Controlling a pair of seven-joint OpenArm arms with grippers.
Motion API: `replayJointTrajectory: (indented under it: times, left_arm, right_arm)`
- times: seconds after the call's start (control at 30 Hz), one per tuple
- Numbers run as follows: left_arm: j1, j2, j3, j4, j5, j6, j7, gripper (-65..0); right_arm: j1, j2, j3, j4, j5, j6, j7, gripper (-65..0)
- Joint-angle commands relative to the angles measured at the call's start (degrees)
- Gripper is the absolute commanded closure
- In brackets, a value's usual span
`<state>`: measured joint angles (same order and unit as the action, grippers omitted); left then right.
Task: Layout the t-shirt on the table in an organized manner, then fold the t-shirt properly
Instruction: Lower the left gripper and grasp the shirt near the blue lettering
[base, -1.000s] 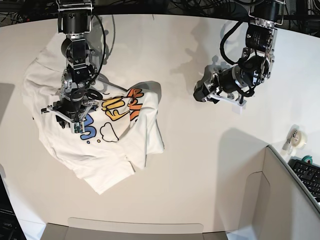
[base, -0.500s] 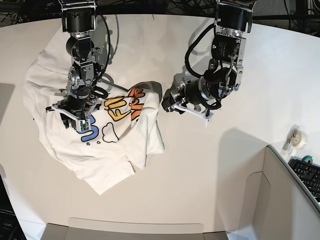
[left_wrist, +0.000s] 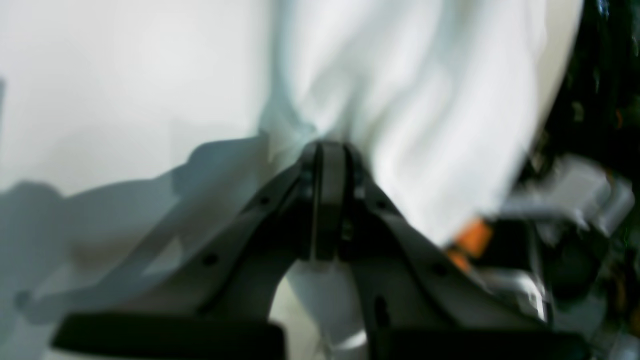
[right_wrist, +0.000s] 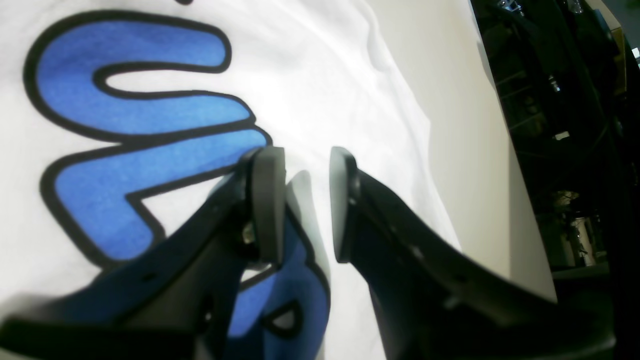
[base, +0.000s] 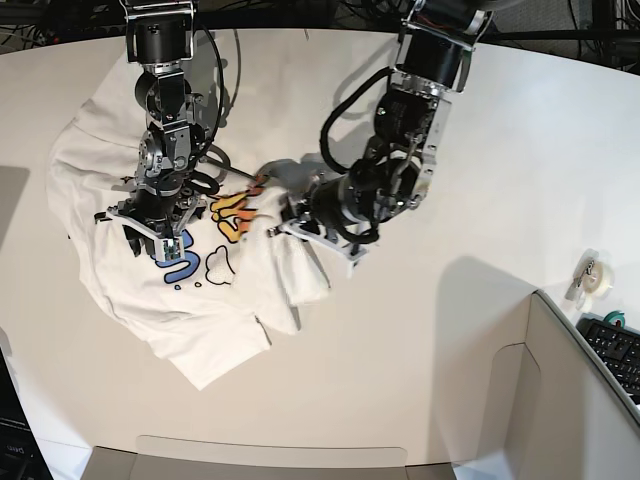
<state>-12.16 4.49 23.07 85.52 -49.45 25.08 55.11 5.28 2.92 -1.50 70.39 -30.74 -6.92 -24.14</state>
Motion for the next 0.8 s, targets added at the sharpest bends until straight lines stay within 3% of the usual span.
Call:
replayJointTrajectory:
  times: [0.0, 0.07, 0.27, 0.53, 0.77]
  left_arm:
    - [-2.47, 2.59, 1.50, 1.03, -1.58, -0.77, -0.04, -0.7]
    - [-3.62, 4.51, 4.31, 0.68, -1.58, -0.86, -0.04, -0.7]
    - [-8.54, 4.51, 13.63, 0.33, -1.67, -0.95, -1.44, -0.7]
    - [-8.28, 2.94, 9.41, 7.80, -1.67, -0.95, -1.09, -2.1]
    - [-8.72, -4.18, 1.68, 9.30, -7.12, -0.86, -4.69, -17.3]
  right_arm:
    - [-0.75, -0.68, -0.48, -0.63, 2.30, 3.88, -3.68, -16.0]
    - [-0.75, -0.68, -0.48, -0.63, 2.30, 3.88, -3.68, -16.0]
    - [-0.75, -0.68, -0.48, -0.72, 2.30, 3.88, -3.68, -16.0]
    - [-0.75, 0.64, -0.48, -0.63, 7.75, 3.88, -3.68, -16.0]
    - [-0.75, 0.55, -0.48, -0.63, 7.84, 3.88, -3.68, -16.0]
